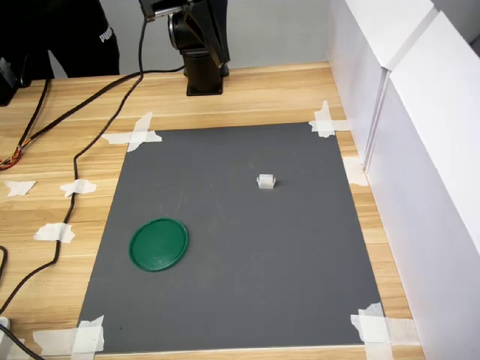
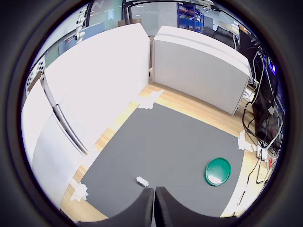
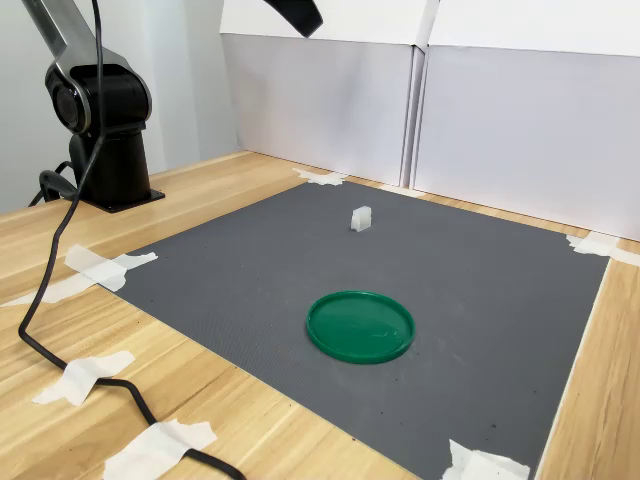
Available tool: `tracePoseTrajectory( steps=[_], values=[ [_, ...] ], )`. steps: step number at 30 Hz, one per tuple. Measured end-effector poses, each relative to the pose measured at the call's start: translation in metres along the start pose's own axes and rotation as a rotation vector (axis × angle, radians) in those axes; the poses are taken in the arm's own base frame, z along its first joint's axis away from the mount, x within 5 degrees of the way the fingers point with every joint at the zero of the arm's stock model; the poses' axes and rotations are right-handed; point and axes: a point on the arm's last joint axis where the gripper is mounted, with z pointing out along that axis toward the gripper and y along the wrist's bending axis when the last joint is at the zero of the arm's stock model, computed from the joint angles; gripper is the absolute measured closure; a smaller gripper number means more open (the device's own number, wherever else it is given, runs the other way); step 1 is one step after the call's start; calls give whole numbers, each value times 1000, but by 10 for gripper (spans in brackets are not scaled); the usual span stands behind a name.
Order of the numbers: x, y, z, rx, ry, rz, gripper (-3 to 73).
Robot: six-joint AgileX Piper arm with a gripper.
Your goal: Grasp a white terminal and put it on the green lid.
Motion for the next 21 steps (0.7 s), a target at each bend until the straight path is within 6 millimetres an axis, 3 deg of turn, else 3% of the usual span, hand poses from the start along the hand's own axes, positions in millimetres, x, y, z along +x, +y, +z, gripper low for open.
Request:
tracePoseTrajectory(
  steps=[6,10,15,18,21],
  values=[
    [-20,18,13,-72,83,-218,711],
    [-23,39,31,-92,163,-383,711],
    [-22,49,58,-94,259,-513,686],
    [-19,50,78,-113,322,-559,627],
    [-16,51,95,-139,369,-617,521]
  ],
)
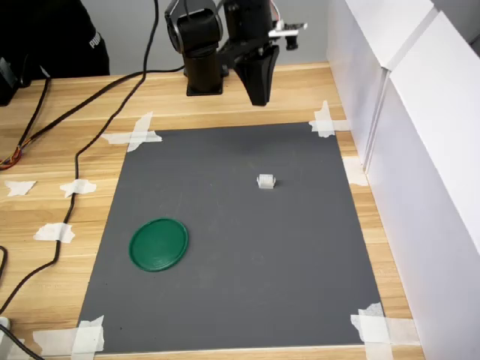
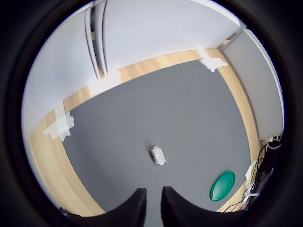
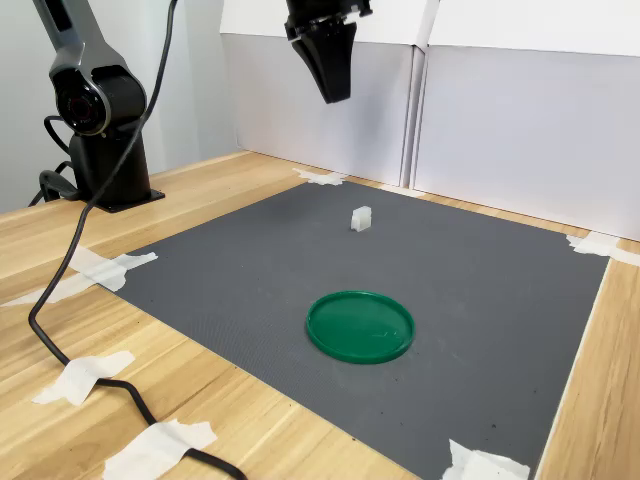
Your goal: Grasp a white terminal and put it on the green lid.
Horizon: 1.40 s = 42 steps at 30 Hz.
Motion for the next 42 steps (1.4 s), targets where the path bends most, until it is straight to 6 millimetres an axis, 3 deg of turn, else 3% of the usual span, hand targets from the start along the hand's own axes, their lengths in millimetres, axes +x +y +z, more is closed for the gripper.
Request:
tracePoseTrajectory(
  steps=[8,12,23,32,37,42],
  values=[
    [-13,-8,34,9,-16,-66,137],
    [-15,-9,43,2,-12,-74,34],
    [-21,-11,50,-10,-16,-139,15],
    [-30,-14,75,-85,3,-94,15],
    [-21,-25,82,-108,25,-33,16],
    [-19,-27,89,-114,40,-94,16]
  ],
)
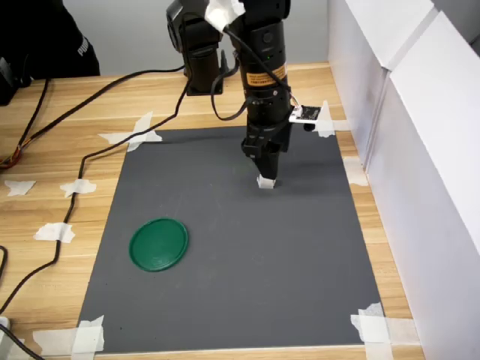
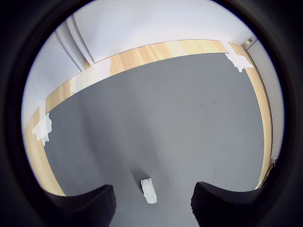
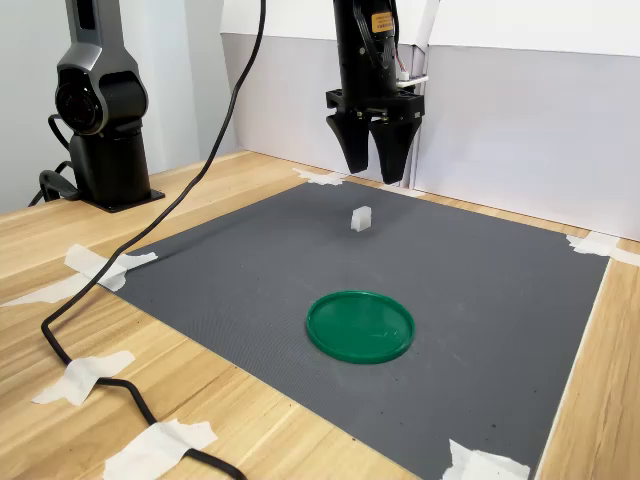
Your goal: Grasp a white terminal and put it on the green lid.
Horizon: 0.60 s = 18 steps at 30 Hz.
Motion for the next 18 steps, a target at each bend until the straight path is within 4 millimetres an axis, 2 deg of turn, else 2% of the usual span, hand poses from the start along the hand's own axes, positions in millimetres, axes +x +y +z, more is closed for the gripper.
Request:
tracePoseTrajectory(
  steps=[11,18],
  values=[
    [12,11,24,-11,27,-109,16],
    [13,9,39,-8,42,-137,16]
  ],
)
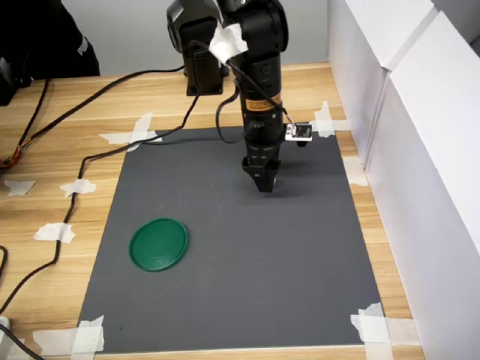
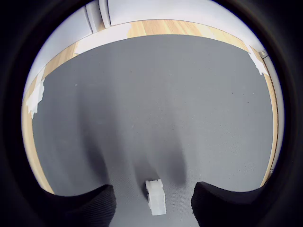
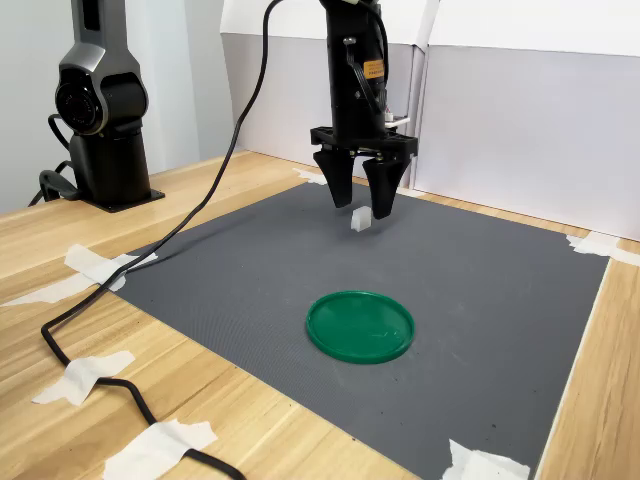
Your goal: Grasp a white terminal and put it on the green lid.
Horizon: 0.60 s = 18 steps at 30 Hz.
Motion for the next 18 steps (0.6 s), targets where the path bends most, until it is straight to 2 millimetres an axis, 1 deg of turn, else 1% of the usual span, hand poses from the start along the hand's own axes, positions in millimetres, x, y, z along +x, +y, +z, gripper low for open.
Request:
tracePoseTrajectory(
  steps=[4,11,16,18],
  values=[
    [0,0,6,-13,9,-1,16],
    [0,1,11,-22,14,-1,24],
    [1,1,13,-33,22,-1,87],
    [1,2,13,-38,25,0,137]
  ],
)
